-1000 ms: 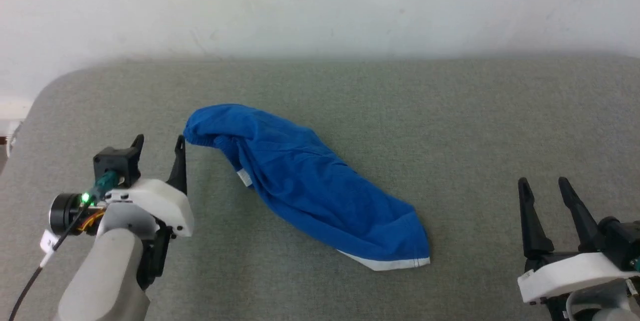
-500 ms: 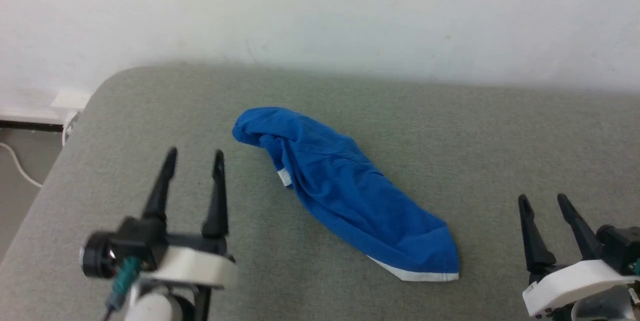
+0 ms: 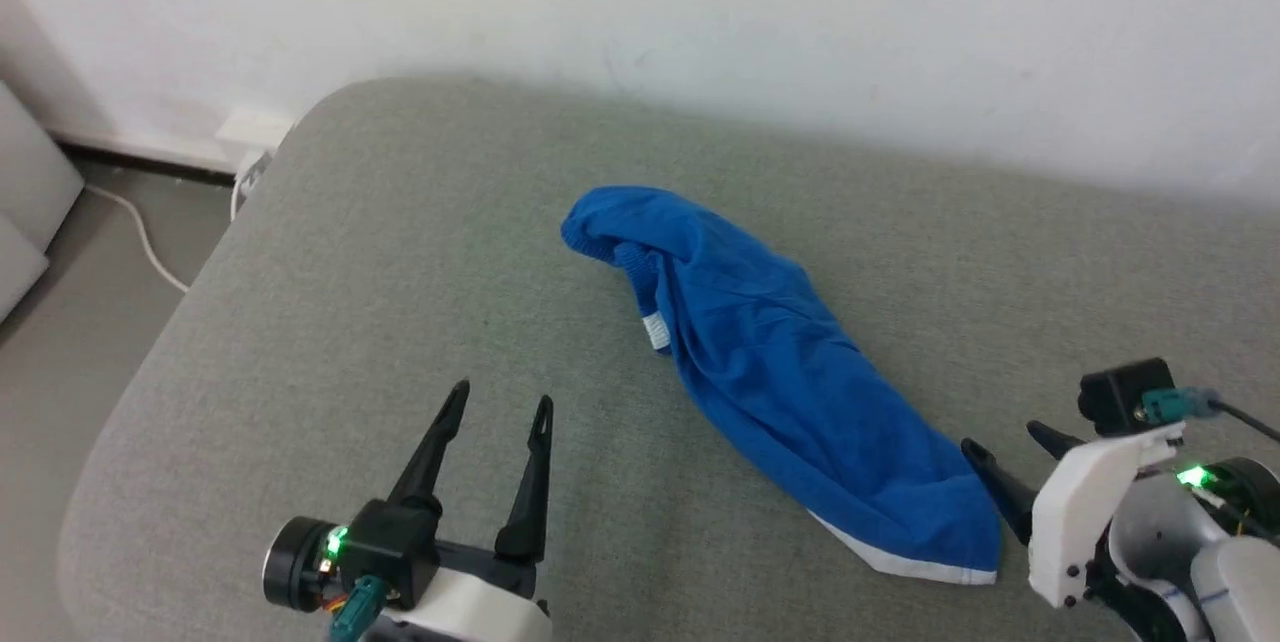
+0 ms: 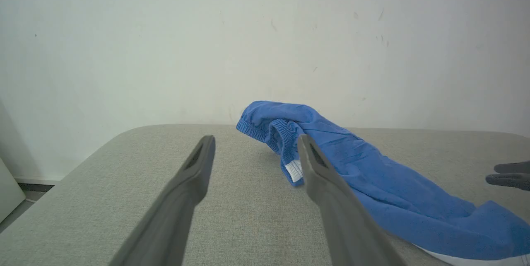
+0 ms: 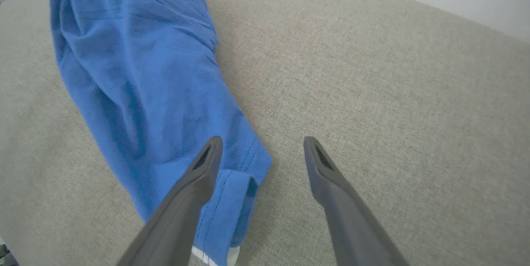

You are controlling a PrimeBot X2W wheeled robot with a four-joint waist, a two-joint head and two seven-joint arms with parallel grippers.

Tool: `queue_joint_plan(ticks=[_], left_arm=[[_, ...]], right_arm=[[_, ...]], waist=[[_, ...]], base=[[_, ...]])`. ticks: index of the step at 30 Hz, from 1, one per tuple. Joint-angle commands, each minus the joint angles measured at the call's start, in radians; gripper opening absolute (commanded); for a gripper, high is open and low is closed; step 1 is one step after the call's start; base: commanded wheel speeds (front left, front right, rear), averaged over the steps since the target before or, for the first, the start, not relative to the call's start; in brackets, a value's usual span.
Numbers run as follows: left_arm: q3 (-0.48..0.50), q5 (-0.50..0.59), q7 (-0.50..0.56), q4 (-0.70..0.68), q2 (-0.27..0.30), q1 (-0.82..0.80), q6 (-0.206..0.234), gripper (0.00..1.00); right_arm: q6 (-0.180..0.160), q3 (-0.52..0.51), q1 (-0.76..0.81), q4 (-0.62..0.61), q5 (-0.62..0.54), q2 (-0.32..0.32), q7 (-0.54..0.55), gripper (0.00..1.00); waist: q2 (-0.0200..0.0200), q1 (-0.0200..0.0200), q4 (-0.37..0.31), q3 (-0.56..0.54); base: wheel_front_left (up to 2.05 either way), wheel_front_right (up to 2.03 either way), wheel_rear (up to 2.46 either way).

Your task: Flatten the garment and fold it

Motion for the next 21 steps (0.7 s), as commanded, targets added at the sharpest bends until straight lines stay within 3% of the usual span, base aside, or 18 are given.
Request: queue_joint_plan(ticks=[1, 7, 14, 15, 16, 17, 18, 21], left_arm=[[0.004, 0.014, -0.005, 0.007, -0.012, -0.018, -0.011, 1.0], [0.01, 0.031, -0.005, 0.024, -0.042, -0.031, -0.032, 1.0], [0.02, 0.041, -0.005, 0.037, -0.06, -0.036, -0.047, 1.0], [0.023, 0.042, -0.005, 0.038, -0.062, -0.035, -0.048, 1.0], [0.026, 0.043, -0.005, 0.04, -0.063, -0.034, -0.049, 1.0], [0.029, 0.045, -0.005, 0.042, -0.064, -0.032, -0.049, 1.0], [0.031, 0.047, -0.005, 0.044, -0.065, -0.03, -0.05, 1.0], [0.036, 0.053, -0.005, 0.053, -0.067, -0.025, -0.055, 1.0]], right_arm=[[-0.001, 0.012, -0.037, 0.03, 0.014, -0.011, 0.048, 1.0], [-0.001, 0.065, -0.128, 0.136, 0.012, -0.033, 0.143, 1.0], [-0.001, 0.127, -0.154, 0.244, 0.01, -0.034, 0.135, 1.0], [-0.001, 0.135, -0.155, 0.253, 0.014, -0.033, 0.129, 0.81], [-0.001, 0.141, -0.156, 0.26, 0.018, -0.032, 0.118, 0.4], [-0.001, 0.146, -0.159, 0.267, 0.019, -0.032, 0.103, 0.15], [-0.001, 0.151, -0.162, 0.274, 0.018, -0.034, 0.088, 0.0], [-0.001, 0.163, -0.176, 0.284, 0.015, -0.041, 0.031, 0.0]], waist=[[0.0, -0.0001, 0.043, 0.038], [0.0, -0.0001, 0.088, 0.073], [0.0, -0.0001, 0.119, 0.102], [0.0, -0.0001, 0.119, 0.102], [0.0, -0.0001, 0.116, 0.102], [0.0, -0.0001, 0.112, 0.099], [0.0, -0.0001, 0.106, 0.096], [0.0, -0.0001, 0.083, 0.081]], base=[[0.0, 0.0, 0.0], [0.0, 0.0, 0.0], [0.0, 0.0, 0.0], [0.0, 0.0, 0.0], [0.0, 0.0, 0.0], [0.0, 0.0, 0.0], [0.0, 0.0, 0.0], [0.0, 0.0, 0.0]])
